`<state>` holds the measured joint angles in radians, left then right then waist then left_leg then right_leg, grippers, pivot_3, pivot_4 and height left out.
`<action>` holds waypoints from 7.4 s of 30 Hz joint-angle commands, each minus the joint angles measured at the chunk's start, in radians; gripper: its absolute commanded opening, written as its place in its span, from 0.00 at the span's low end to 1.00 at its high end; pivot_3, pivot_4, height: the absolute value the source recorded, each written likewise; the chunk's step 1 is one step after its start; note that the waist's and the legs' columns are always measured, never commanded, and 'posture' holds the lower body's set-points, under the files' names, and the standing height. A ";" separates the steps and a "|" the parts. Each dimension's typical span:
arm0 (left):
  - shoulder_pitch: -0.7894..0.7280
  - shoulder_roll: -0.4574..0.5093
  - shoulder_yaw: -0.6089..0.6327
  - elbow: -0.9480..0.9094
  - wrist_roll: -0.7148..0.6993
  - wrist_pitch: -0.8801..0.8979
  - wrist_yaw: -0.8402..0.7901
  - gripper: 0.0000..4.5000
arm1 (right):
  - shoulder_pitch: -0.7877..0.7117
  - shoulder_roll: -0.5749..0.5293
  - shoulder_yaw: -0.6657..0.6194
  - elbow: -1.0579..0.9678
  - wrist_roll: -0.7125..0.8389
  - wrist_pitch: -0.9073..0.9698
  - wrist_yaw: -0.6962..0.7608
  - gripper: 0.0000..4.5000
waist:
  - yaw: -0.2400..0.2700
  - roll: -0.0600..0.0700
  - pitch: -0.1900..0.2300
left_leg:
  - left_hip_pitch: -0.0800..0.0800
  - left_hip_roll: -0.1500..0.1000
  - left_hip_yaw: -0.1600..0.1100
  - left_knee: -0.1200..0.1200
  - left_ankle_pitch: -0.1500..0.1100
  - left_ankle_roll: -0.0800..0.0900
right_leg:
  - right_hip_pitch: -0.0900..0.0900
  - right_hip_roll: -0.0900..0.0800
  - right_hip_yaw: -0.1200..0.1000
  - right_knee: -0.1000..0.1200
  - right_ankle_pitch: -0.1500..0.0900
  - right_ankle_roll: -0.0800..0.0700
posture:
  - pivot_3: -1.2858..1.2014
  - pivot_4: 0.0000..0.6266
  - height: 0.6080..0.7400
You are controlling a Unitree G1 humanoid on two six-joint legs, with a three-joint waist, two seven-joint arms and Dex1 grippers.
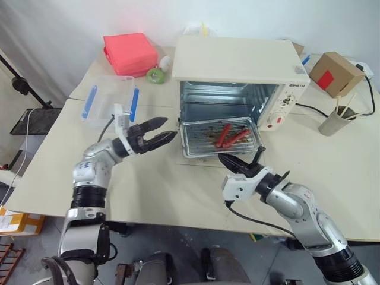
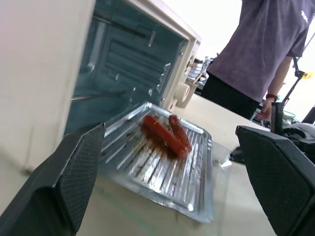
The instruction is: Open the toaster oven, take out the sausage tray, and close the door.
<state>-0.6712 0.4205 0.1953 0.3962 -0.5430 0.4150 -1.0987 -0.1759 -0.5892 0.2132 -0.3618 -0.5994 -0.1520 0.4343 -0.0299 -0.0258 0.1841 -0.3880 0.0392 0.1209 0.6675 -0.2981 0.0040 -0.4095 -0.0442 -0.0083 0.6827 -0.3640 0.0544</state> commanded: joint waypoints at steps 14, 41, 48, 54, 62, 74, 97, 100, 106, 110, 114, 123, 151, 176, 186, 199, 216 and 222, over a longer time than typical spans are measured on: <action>0.014 -0.010 -0.021 -0.063 0.016 -0.122 -0.004 1.00 | 0.039 -0.030 -0.077 -0.007 0.037 0.014 -0.006 0.56 | 0.000 0.000 0.000 | 0.000 0.000 0.000 0.000 0.000 0.000 | 0.000 0.000 0.000 0.000 0.000 0.000 | 0.52 0.24 1.00; 0.031 -0.045 -0.027 -0.061 0.003 -0.160 -0.005 1.00 | -0.149 0.000 -0.009 0.179 -0.051 0.131 0.018 0.01 | -0.001 -0.001 0.000 | 0.001 0.000 0.001 0.001 0.000 0.000 | 0.000 0.000 0.000 0.001 0.000 0.000 | 0.52 0.24 1.00; 0.051 -0.026 -0.001 -0.084 -0.023 -0.092 0.018 1.00 | -0.154 -0.015 -0.014 0.178 -0.061 0.107 -0.005 0.01 | -0.001 -0.001 0.000 | 0.001 0.000 0.001 0.001 0.000 0.000 | 0.000 0.000 0.000 0.002 0.000 0.000 | 0.52 0.24 1.00; 0.063 0.006 0.021 -0.106 -0.068 0.028 0.037 1.00 | -0.132 -0.045 -0.034 0.119 -0.039 0.097 0.033 0.01 | 0.000 -0.001 0.000 | 0.001 0.000 0.001 0.001 0.000 0.000 | 0.000 0.000 0.000 0.002 0.000 0.000 | 0.52 0.24 1.00; 0.064 0.052 0.042 -0.130 -0.172 0.366 0.114 1.00 | -0.067 -0.127 -0.064 -0.027 0.023 0.102 0.160 0.01 | 0.000 -0.001 0.000 | 0.001 0.000 0.000 0.001 0.000 0.000 | 0.000 0.000 0.000 0.002 0.000 0.000 | 0.52 0.24 1.00; -0.057 -0.035 0.350 -0.022 -0.403 1.124 0.500 1.00 | -0.124 -0.130 -0.041 -0.105 0.079 0.090 0.255 0.01 | 0.002 -0.001 0.000 | 0.001 -0.001 -0.001 0.002 0.000 0.000 | 0.000 -0.001 0.000 0.006 0.000 0.000 | 0.52 0.24 1.00; 0.003 -0.250 0.520 -0.130 -0.678 1.199 0.973 0.30 | -0.230 -0.098 0.039 -0.036 0.095 0.064 0.328 0.00 | 0.001 -0.001 0.000 | 0.001 0.000 -0.002 0.007 -0.001 -0.001 | 0.000 -0.001 -0.001 0.007 0.000 0.000 | 0.52 0.24 1.00; -0.002 -0.267 0.536 -0.118 -0.704 1.199 1.015 0.10 | -0.225 -0.099 0.038 -0.038 0.090 0.068 0.330 0.00 | 0.002 -0.001 0.000 | 0.001 0.000 -0.002 0.007 -0.001 -0.001 | 0.000 -0.001 -0.001 0.007 0.000 0.000 | 0.52 0.24 1.00; -0.038 -0.279 0.605 -0.023 -0.778 1.199 1.118 0.01 | -0.214 -0.082 0.021 -0.061 0.141 0.134 0.363 0.05 | 0.002 -0.001 0.000 | 0.001 0.000 -0.002 0.007 -0.001 -0.001 | 0.000 -0.001 -0.001 0.007 0.000 0.000 | 0.52 0.24 1.00; -0.043 -0.235 0.595 0.056 -0.861 1.199 1.173 0.00 | -0.205 -0.093 0.020 -0.083 0.172 0.135 0.384 0.29 | 0.001 -0.001 0.000 | 0.001 0.000 -0.002 0.007 -0.001 -0.001 | 0.000 -0.001 -0.001 0.007 0.000 0.000 | 0.52 0.24 1.00; -0.007 -0.153 0.550 0.110 -0.964 1.199 1.177 0.00 | -0.141 -0.126 -0.036 -0.106 0.283 0.118 0.417 0.50 | 0.002 -0.001 0.000 | 0.001 0.000 -0.003 0.007 -0.001 -0.001 | 0.000 -0.001 -0.001 0.007 0.000 0.000 | 0.52 0.24 1.00; 0.207 0.003 0.496 0.072 -1.230 1.163 1.107 0.00 | 0.106 -0.208 -0.353 0.062 0.575 0.005 0.442 0.38 | 0.002 -0.002 -0.001 | 0.002 0.000 -0.004 0.007 -0.001 -0.002 | 0.002 -0.001 -0.002 0.006 0.000 0.000 | 0.52 0.24 1.00; 0.703 -0.238 0.605 -0.482 -1.429 0.668 1.275 0.00 | -0.157 -0.034 -0.370 0.732 0.949 0.004 0.665 0.00 | -0.001 0.000 0.000 | 0.030 0.000 -0.005 -0.006 -0.005 0.000 | 0.036 0.000 -0.002 -0.016 -0.002 -0.003 | 0.52 0.24 1.00; 0.623 -0.029 0.369 -0.302 -1.429 0.858 1.171 0.00 | 0.048 -0.127 -0.580 0.250 1.256 0.256 0.710 0.51 | 0.012 0.000 0.000 | 0.023 0.000 -0.011 -0.010 -0.008 0.001 | 0.034 -0.002 -0.007 -0.025 -0.002 -0.003 | 0.52 0.24 1.00; 0.257 -0.011 0.057 0.050 -1.229 0.947 1.065 0.00 | 0.427 -0.112 -0.724 0.077 1.263 0.213 0.730 0.99 | 0.034 0.004 -0.002 | 0.021 -0.003 -0.015 -0.009 -0.007 0.001 | 0.035 -0.003 -0.009 -0.025 -0.001 -0.002 | 0.52 0.24 1.00; -0.076 -0.144 -0.205 0.291 -0.598 0.931 0.659 0.00 | 0.619 -0.083 -0.814 0.069 1.218 0.126 0.720 0.99 | 0.061 0.011 -0.006 | 0.020 -0.010 -0.019 -0.011 -0.005 0.000 | 0.037 -0.006 -0.010 -0.028 0.000 0.002 | 0.52 0.24 1.00; -0.124 -0.146 -0.171 0.189 -0.309 0.968 0.440 0.61 | 0.651 -0.071 -0.795 0.038 1.212 0.116 0.680 1.00 | 0.050 0.015 -0.008 | 0.020 -0.013 -0.020 -0.017 -0.005 0.001 | 0.036 -0.010 -0.012 -0.031 -0.001 0.006 | 0.52 0.24 1.00; 0.057 0.081 -0.233 -0.144 -0.221 0.779 0.265 0.98 | 0.615 -0.081 -0.773 0.058 1.207 0.121 0.689 1.00 | 0.010 0.013 -0.007 | 0.021 -0.010 -0.020 -0.020 -0.002 -0.003 | 0.035 -0.007 -0.011 -0.029 -0.001 0.005 | 0.52 0.24 1.00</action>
<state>-0.6647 0.4316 -0.0040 0.3334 -0.8420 1.3016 -0.7648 0.4428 -0.6640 -0.5547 -0.2953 0.5995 -0.0211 1.1173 -0.0204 -0.0132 0.1774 -0.3664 0.0299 0.1007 0.6477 -0.3001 0.0002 -0.3747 -0.0508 -0.0188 0.6540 -0.3653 0.0587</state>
